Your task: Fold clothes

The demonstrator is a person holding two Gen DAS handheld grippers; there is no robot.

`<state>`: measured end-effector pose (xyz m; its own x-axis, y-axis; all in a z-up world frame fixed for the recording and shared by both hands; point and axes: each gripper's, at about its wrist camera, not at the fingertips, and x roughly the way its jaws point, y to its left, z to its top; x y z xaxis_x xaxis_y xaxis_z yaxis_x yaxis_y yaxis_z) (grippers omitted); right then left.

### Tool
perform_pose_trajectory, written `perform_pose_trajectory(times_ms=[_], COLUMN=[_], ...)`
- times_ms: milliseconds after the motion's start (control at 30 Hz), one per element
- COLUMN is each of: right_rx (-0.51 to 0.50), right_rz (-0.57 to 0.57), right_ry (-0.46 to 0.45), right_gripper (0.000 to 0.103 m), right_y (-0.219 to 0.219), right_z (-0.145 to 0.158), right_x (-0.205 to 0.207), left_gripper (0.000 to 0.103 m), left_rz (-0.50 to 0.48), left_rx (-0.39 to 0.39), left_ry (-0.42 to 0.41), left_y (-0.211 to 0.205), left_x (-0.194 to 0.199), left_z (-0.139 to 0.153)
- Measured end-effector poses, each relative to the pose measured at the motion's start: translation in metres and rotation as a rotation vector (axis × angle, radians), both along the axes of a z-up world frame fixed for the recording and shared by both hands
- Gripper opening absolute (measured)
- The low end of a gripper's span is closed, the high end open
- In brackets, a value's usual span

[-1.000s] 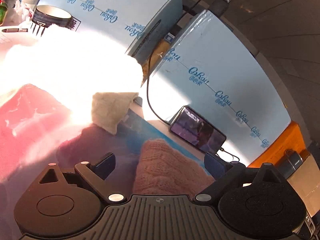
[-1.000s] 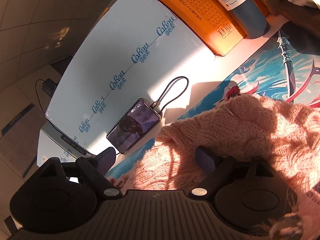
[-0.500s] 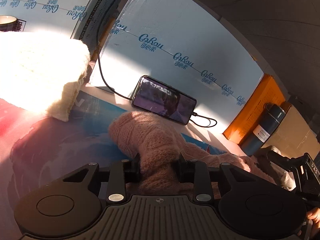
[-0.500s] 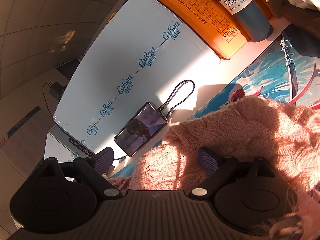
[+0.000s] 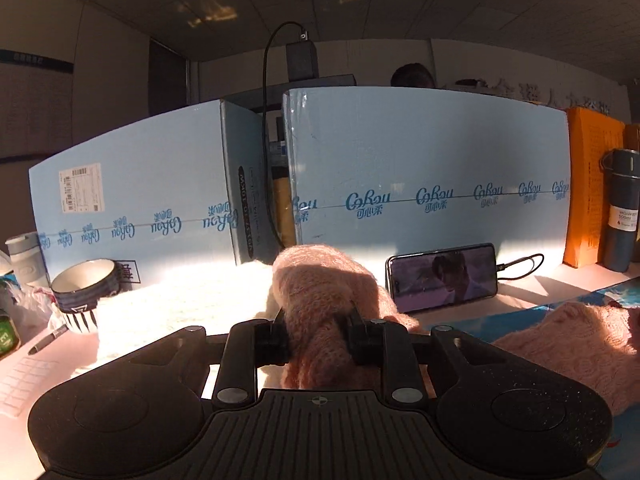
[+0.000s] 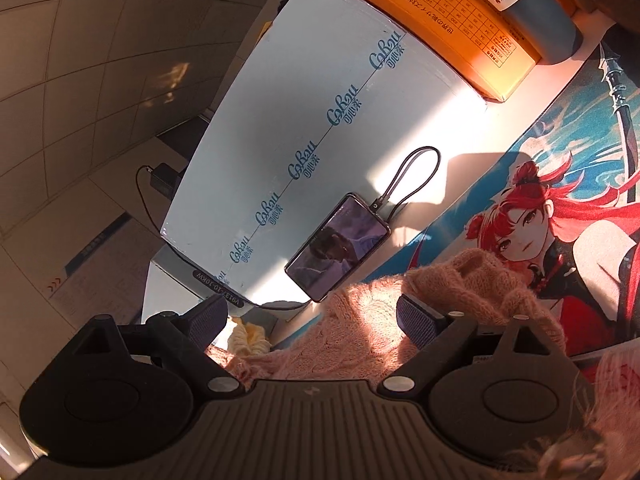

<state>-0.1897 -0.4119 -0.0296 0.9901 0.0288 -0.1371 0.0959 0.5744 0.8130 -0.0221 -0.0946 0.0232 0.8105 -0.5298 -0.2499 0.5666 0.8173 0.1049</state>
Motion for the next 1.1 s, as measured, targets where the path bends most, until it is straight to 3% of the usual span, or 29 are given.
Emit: perform_pose_trajectory(times_ms=[67,200,333,467,533,567,600,633,700,800,867,933,1033,1100], right_rx=[0.000,0.015,0.033,0.042,0.045,0.047,0.049,0.053,0.058,0.057,0.054,0.044,0.012,-0.026], right_rz=[-0.005,-0.025,-0.030,-0.023,-0.016,-0.011,-0.006,-0.001,0.002,0.008,0.014,0.035,0.083,0.141], right_ry=[-0.008,-0.024,-0.053,-0.072,-0.076,-0.076,-0.076,-0.075,-0.070,-0.067,-0.067,-0.061,-0.020,0.022], right_gripper=[0.095,0.095,0.095,0.095,0.095,0.095,0.095,0.095,0.095,0.095,0.095,0.095,0.091,0.088], right_y=[0.001,-0.002,-0.005,-0.006,-0.006,-0.005,-0.005,-0.005,-0.005,-0.004,-0.004,-0.002,0.004,0.010], right_z=[0.001,0.001,0.002,0.005,0.006,0.006,0.006,0.005,0.005,0.005,0.005,0.006,0.007,0.008], right_x=[-0.002,-0.006,-0.011,-0.015,-0.015,-0.015,-0.015,-0.014,-0.014,-0.014,-0.014,-0.012,-0.005,0.003], left_gripper=[0.023,0.023,0.023,0.024,0.029,0.035,0.047,0.055,0.085,0.097,0.100,0.102,0.102,0.102], left_rz=[-0.043,-0.240,-0.437,-0.507,-0.541,-0.554,-0.564,-0.566,-0.562,-0.587,-0.579,-0.498,-0.284,-0.207], left_rx=[0.019,0.019,0.050,0.123,0.153,0.160,0.160,0.153,0.130,0.061,-0.003,-0.062,-0.093,-0.133], left_ry=[-0.065,-0.134,-0.141,-0.143,-0.134,-0.126,-0.111,-0.087,-0.059,-0.075,-0.070,-0.039,0.034,0.146], left_y=[-0.014,-0.050,-0.087,-0.119,-0.131,-0.135,-0.138,-0.138,-0.132,-0.106,-0.086,-0.072,-0.061,-0.053], left_x=[-0.013,-0.055,-0.088,-0.103,-0.108,-0.108,-0.107,-0.105,-0.102,-0.100,-0.093,-0.077,-0.042,-0.018], left_z=[0.008,0.017,0.012,-0.008,-0.018,-0.022,-0.026,-0.027,-0.025,-0.012,-0.001,0.006,-0.002,-0.013])
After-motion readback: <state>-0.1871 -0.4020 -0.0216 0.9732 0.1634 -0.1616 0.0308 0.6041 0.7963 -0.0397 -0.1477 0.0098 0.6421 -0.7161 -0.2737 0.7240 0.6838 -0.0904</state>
